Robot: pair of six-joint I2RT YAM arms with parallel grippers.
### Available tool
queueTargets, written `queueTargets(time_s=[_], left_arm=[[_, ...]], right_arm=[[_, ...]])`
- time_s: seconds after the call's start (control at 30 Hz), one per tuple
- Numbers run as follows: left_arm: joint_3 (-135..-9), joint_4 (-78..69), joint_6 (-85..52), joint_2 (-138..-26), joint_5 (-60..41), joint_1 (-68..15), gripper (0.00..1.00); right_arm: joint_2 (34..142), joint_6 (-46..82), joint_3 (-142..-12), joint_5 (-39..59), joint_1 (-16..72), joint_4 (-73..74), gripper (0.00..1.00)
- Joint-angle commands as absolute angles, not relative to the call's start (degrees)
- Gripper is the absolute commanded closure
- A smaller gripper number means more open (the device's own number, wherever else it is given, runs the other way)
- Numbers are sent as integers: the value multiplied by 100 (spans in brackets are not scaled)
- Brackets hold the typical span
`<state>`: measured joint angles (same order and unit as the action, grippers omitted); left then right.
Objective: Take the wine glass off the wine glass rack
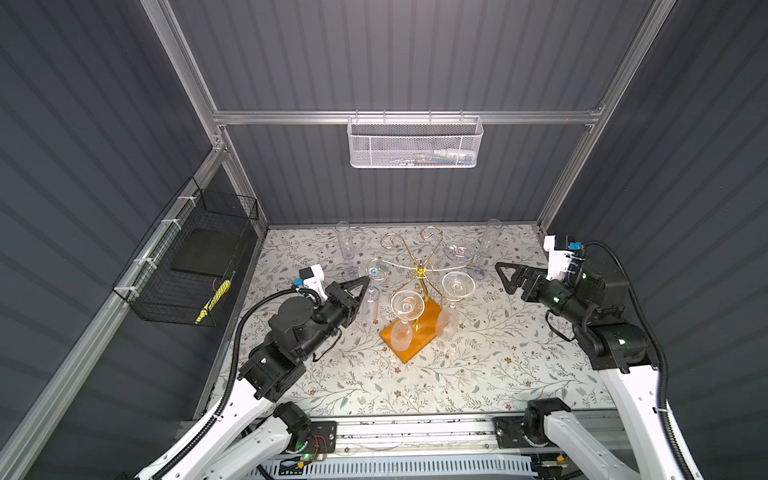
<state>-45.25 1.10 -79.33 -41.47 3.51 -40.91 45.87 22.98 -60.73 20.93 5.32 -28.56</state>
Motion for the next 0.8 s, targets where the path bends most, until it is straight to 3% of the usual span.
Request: queueTargets(time_s=[0.0,0.1,0.77], left_arm=[[-4481,173,-8026,-4104,465,-4096,94],[-4466,45,-8156,-4119,474,-4096,100],[-5101,-676,-8063,-4731,345,-4095,100]], right_arm=[[4514,2329,-5986,2035,545,-2805,1],[4501,2342,-5968,2032,546,-2789,1],[4482,2329,-6020,2013,545,-2786,1]])
